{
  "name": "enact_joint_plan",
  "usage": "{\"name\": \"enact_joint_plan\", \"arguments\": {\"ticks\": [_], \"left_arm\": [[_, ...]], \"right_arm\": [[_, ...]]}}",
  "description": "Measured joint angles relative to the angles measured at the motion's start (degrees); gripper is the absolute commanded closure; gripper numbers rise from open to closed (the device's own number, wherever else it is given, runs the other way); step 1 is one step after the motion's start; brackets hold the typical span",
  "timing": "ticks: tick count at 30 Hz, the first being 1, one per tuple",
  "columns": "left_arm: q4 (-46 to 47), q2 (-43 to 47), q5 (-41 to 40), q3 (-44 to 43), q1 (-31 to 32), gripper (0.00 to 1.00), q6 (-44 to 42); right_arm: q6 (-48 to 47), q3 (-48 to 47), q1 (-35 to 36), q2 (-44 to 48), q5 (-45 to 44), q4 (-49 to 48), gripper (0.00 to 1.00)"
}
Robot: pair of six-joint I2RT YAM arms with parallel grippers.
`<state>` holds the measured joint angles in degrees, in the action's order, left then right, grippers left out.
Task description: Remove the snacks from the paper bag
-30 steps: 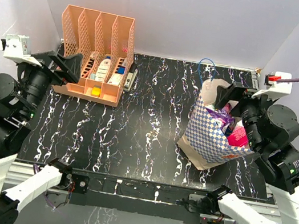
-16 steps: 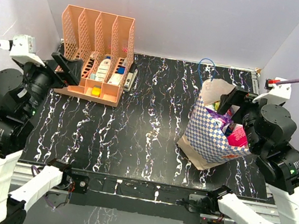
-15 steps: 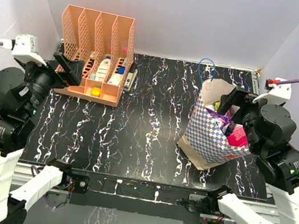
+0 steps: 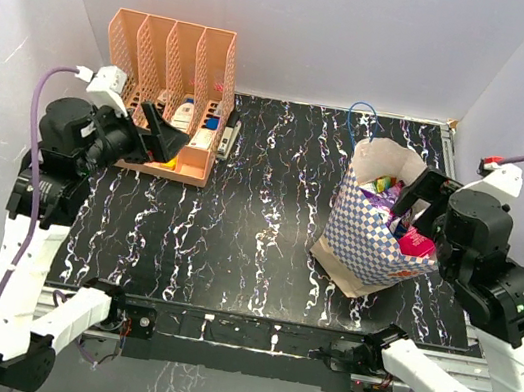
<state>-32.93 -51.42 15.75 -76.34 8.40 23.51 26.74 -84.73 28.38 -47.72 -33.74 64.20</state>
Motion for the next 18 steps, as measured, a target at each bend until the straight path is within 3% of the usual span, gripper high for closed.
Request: {"name": "enact_joint_plan", "arguments": {"ticks": [4,10,14,18], "left_arm": [[6.51,-0.11,8.52,6.05,-0.15,0.02,5.75],[29.24,-3.93,18.27,18.14,3.37,0.02,21.99],[38.07,-13.09,18.10,16.72,13.38,0.02,26.34],[43.67,-25.11,17.42,9.79,21.57,0.01,27.67]], "right_arm": [[2.84,-0.37,-0.02,2.93,0.63,2.73,0.02],[5.35,-1.11,-0.07,11.47,1.88,2.73,0.02],[5.60,-1.33,-0.13,15.47,2.40,-1.05,0.02],[4.83,-1.31,-0.26,15.96,3.13,-5.27,0.02]]}}
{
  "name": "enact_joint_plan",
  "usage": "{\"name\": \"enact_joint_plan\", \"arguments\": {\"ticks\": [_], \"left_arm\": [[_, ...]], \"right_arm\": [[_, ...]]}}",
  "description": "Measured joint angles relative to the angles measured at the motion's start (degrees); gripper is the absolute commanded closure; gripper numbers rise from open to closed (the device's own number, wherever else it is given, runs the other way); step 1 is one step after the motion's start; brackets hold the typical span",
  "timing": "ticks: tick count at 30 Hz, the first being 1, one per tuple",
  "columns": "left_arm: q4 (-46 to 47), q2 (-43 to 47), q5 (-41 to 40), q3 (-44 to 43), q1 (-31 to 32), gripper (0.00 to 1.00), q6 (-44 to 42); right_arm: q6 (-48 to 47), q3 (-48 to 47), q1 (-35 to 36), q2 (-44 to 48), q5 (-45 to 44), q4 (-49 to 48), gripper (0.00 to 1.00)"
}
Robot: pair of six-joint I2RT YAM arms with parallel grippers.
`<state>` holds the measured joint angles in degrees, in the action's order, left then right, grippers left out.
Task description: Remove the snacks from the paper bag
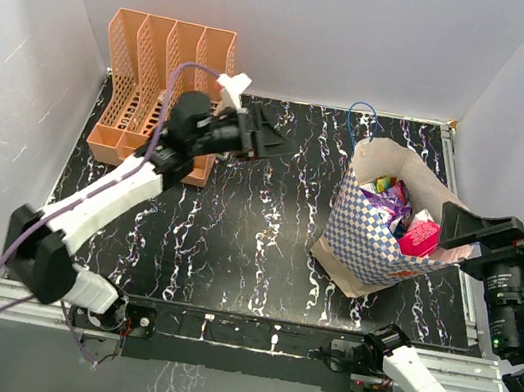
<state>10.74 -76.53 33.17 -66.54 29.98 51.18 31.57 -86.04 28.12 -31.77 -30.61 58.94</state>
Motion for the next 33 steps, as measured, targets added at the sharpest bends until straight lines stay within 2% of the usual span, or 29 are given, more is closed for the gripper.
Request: {"name": "enact_joint_plan", "arguments": {"ticks": [6,9,12,14,17,18,20,27,33], "left_arm": [[3.76,-19.12,-3.30,-16.50,6.73,0.02,-0.79],[2.34,-27.87,-5.57,-26.16,7.87,0.02,-1.90],[1.33,-35.12,-6.80,-34.51,7.98,0.07,-2.32],[1.38,-39.34,-6.93,-38.99,7.98,0.15,-1.77],[1.33,-44.57,-6.80,-44.33,7.91,0.38,-0.09],[1.20,-46.23,-6.82,-46.14,7.91,0.42,0.44],[1.20,-48.89,-6.86,-49.16,7.93,0.47,1.49],[2.93,-53.31,-6.75,-54.88,8.31,0.74,5.38],[1.64,-53.24,-6.84,-56.70,8.57,0.97,5.51]], "right_arm": [[-2.93,0.02,0.00,0.02,0.79,-4.52,0.02],[-3.74,0.24,0.00,0.74,0.70,-5.75,0.02],[-4.48,1.14,0.24,2.38,0.33,-6.91,0.02],[-4.79,1.77,0.59,3.69,-0.11,-7.43,0.02],[-5.14,2.56,1.60,5.25,-1.40,-8.31,0.02],[-5.22,2.73,1.95,5.57,-1.66,-8.37,0.02],[-5.62,3.39,2.97,6.25,-2.91,-8.63,0.02],[-5.77,5.38,7.78,7.13,-7.54,-9.09,0.02],[-5.07,5.84,10.84,8.02,-9.84,-9.11,0.02]]}}
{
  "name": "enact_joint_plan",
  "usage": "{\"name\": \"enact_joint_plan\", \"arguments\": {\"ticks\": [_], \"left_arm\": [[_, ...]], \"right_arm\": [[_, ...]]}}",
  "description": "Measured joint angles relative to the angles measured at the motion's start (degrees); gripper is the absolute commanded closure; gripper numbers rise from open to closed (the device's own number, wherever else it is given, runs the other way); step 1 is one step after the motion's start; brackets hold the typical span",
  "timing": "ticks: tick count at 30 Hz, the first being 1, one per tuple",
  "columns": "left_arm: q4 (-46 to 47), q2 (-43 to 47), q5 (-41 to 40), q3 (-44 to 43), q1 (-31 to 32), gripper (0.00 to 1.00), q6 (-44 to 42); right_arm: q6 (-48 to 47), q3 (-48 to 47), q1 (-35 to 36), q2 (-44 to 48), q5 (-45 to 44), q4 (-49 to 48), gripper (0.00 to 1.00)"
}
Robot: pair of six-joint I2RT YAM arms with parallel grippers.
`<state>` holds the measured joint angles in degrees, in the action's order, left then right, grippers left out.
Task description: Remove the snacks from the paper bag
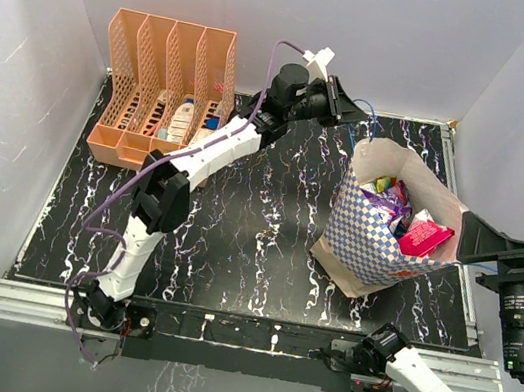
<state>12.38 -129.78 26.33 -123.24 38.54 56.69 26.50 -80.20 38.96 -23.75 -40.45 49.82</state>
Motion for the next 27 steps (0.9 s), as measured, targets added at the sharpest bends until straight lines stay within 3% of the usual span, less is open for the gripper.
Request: {"name": "enact_joint_plan", "arguments": {"ticks": [3,8,14,19,27], "left_arm": [[-1.84,2.27,-0.50,1.66,0.00,1.00,-1.40],[-5.95,13.14,-2.64,11.54,-0.35,1.00,-3.63],[-9.75,26.93,-3.37,25.94,-1.53,1.00,-4.28],[-13.94,39.89,-4.11,38.88,-7.15,1.00,-4.04],[-27.61,61.77,-12.04,46.42,-11.04,1.00,-5.77]], "right_arm": [[0.15,0.24,0.70,0.13,-0.35,0.00,0.02],[-2.89,0.26,1.33,-0.59,2.21,-0.26,0.02],[-8.33,-0.24,1.49,-6.19,10.91,-0.07,0.02],[-9.68,0.28,1.51,-9.70,18.78,-0.55,0.02],[-5.29,4.57,1.53,-11.72,24.41,-7.06,0.02]]}}
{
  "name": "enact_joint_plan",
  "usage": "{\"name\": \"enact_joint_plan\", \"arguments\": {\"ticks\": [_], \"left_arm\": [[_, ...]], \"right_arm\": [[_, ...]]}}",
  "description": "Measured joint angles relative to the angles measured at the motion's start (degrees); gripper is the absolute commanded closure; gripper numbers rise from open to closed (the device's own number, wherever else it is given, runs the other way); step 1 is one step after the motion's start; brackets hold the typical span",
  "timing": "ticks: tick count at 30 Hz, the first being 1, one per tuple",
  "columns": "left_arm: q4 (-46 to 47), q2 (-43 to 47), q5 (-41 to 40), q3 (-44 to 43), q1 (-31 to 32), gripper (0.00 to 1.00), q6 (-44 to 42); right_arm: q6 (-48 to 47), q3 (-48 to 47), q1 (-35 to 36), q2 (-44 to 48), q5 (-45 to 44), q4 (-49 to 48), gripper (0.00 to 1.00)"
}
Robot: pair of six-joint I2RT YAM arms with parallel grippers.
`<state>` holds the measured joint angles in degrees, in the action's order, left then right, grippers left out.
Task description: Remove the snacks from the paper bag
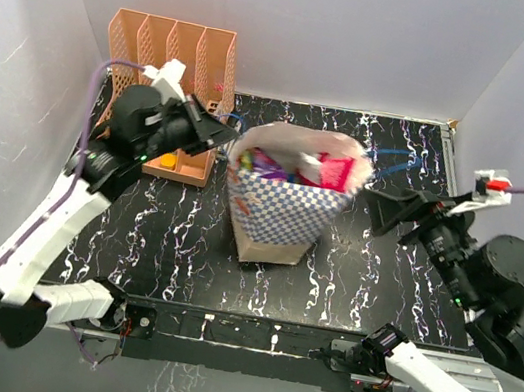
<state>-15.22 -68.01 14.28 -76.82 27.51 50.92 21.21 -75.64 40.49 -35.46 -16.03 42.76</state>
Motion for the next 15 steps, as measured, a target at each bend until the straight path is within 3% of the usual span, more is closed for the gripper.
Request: {"name": "enact_joint_plan", "arguments": {"ticks": [6,15], "left_arm": [[-11.56,13.46,-8.79,2.51,-0.76,1.00,-0.90],[-19.78,20.70,-17.40,4.92,-1.05,0.94,-0.76]], "right_arm": [[2.12,0.09,0.00,-6.29,1.38,-1.33,0.02],[4.22,4.33,0.00,-8.41,-1.53,-0.74,0.02]]}}
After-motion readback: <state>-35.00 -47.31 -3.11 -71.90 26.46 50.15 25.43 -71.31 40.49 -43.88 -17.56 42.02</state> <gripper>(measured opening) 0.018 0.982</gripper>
